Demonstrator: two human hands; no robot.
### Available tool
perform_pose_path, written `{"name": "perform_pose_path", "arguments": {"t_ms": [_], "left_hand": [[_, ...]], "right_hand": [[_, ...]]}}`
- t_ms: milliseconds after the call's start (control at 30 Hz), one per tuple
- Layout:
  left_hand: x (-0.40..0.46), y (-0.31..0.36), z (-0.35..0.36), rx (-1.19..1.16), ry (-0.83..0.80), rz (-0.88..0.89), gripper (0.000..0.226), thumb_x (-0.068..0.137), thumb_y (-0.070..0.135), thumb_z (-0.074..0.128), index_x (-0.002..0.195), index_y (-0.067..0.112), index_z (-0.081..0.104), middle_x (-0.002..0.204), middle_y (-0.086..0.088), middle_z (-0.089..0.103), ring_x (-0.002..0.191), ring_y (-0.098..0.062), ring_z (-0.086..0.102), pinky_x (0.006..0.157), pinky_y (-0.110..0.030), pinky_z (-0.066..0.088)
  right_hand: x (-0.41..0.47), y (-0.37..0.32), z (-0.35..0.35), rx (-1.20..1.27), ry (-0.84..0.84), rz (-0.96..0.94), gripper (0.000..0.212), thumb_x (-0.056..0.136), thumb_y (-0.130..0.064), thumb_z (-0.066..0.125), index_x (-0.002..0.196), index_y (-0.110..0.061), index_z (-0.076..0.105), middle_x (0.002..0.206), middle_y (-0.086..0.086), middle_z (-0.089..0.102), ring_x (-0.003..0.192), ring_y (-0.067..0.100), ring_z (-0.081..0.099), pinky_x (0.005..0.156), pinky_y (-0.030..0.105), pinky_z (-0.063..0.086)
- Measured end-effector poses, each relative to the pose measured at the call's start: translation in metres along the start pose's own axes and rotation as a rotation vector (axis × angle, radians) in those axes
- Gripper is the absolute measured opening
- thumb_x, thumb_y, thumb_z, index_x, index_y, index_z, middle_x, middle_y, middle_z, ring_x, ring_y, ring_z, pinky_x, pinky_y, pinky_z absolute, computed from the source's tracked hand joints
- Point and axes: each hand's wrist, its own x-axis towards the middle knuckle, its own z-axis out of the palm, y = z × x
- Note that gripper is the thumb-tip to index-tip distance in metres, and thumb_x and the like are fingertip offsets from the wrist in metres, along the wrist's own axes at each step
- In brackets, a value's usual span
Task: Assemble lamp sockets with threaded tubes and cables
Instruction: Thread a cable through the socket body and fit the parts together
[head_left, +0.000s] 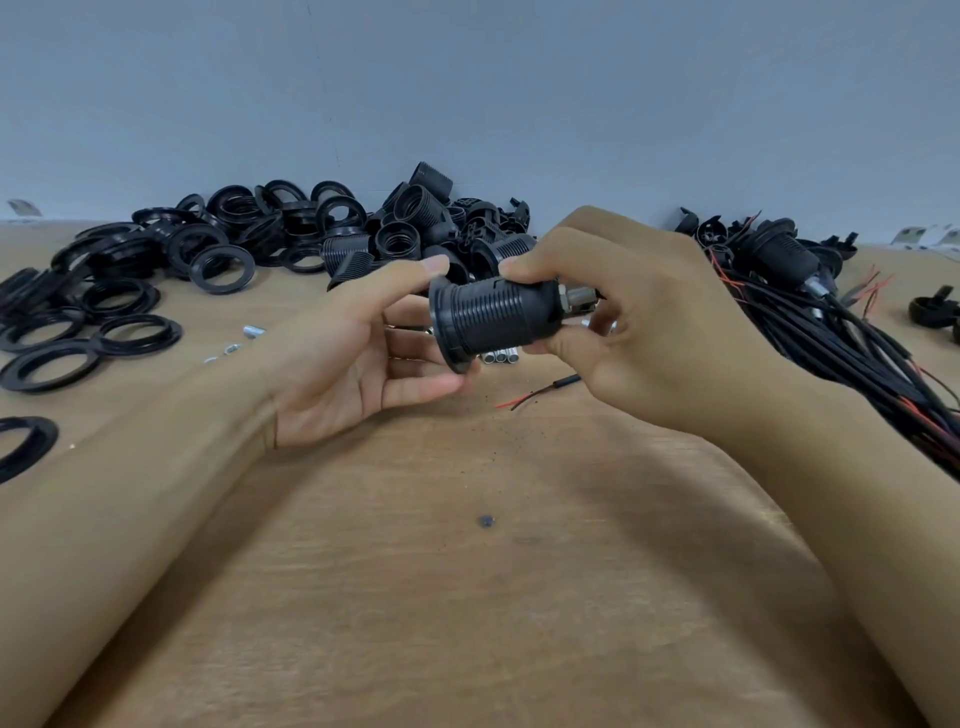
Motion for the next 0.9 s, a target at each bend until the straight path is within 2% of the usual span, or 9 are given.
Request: {"name": "perform_pose_path", "arguments": {"t_ms": [167,300,333,400,467,667,733,800,900], "left_hand": [[0.002,-0.001,-0.005,-0.012,-0.048,0.082,0.029,0.075,0.04,0.074,0.093,0.018,0.081,0.097,-0.009,0.074,0.088,-0.026,0.072,0.072,-0.032,0.06],[0.002,0.0,-0.006,-0.031,-0.082,0.246,0.032,0.074,0.009,0.079,0.105,0.017,0.079,0.112,-0.006,0.074,0.1,-0.02,0.071,0.084,-0.032,0.058],[0.001,0.0,-0.006,-0.043,-0.087,0.294,0.038,0.068,0.006,0.081,0.104,0.018,0.079,0.112,-0.004,0.074,0.103,-0.019,0.07,0.086,-0.031,0.057],[0.0,0.001,-0.005,-0.081,-0.085,0.366,0.045,0.06,0.001,0.08,0.103,0.015,0.079,0.11,-0.005,0.073,0.109,-0.019,0.068,0.089,-0.031,0.056],[0.0,0.0,-0.004,-0.115,-0.08,0.404,0.046,0.059,-0.006,0.077,0.102,0.009,0.077,0.108,-0.008,0.071,0.11,-0.021,0.067,0.093,-0.032,0.055],[-0.005,0.003,0.0,-0.222,-0.081,0.45,0.031,0.073,0.005,0.06,0.101,0.007,0.073,0.095,-0.008,0.075,0.114,-0.028,0.066,0.094,-0.033,0.054],[-0.006,0.005,-0.002,-0.291,-0.062,0.44,0.027,0.079,0.013,0.055,0.095,0.009,0.076,0.085,-0.005,0.075,0.094,-0.023,0.072,0.09,-0.033,0.055],[-0.007,0.007,-0.005,-0.343,-0.01,0.451,0.027,0.082,0.019,0.054,0.094,0.008,0.076,0.084,-0.005,0.073,0.077,-0.018,0.07,0.089,-0.034,0.055],[-0.002,0.005,-0.005,-0.185,0.091,0.481,0.029,0.086,0.021,0.055,0.107,0.008,0.07,0.101,-0.009,0.071,0.091,-0.02,0.068,0.087,-0.031,0.054]], "right_hand": [[-0.001,-0.001,-0.005,0.08,-0.074,0.14,0.036,0.071,-0.023,0.083,0.103,-0.017,0.068,0.087,-0.004,0.066,0.078,0.016,0.056,0.072,0.03,0.044],[0.0,-0.005,-0.004,0.12,-0.095,0.311,0.032,0.073,-0.041,0.081,0.097,-0.025,0.07,0.078,-0.012,0.064,0.077,0.008,0.055,0.069,0.018,0.04],[0.001,-0.006,-0.003,0.137,-0.093,0.347,0.032,0.072,-0.044,0.08,0.097,-0.025,0.071,0.079,-0.011,0.065,0.078,0.008,0.057,0.071,0.02,0.043],[0.002,-0.009,-0.001,0.168,-0.094,0.394,0.035,0.071,-0.048,0.077,0.095,-0.024,0.072,0.084,-0.005,0.07,0.083,0.012,0.062,0.079,0.034,0.049],[0.003,-0.013,-0.001,0.181,-0.095,0.424,0.038,0.068,-0.051,0.074,0.094,-0.024,0.072,0.086,-0.003,0.071,0.085,0.014,0.064,0.08,0.04,0.05],[0.004,-0.016,0.001,0.183,-0.129,0.527,0.043,0.064,-0.057,0.069,0.095,-0.027,0.071,0.088,-0.009,0.071,0.089,0.011,0.064,0.085,0.042,0.05],[0.005,-0.015,0.002,0.184,-0.136,0.533,0.044,0.064,-0.057,0.068,0.096,-0.027,0.071,0.088,-0.008,0.071,0.09,0.012,0.064,0.087,0.043,0.049],[0.004,-0.016,0.002,0.211,-0.113,0.537,0.041,0.067,-0.054,0.071,0.096,-0.026,0.071,0.088,-0.008,0.071,0.089,0.012,0.064,0.086,0.041,0.049],[0.004,-0.015,0.004,0.21,-0.086,0.535,0.036,0.071,-0.048,0.075,0.097,-0.024,0.072,0.088,-0.006,0.071,0.09,0.013,0.064,0.087,0.042,0.049]]}}
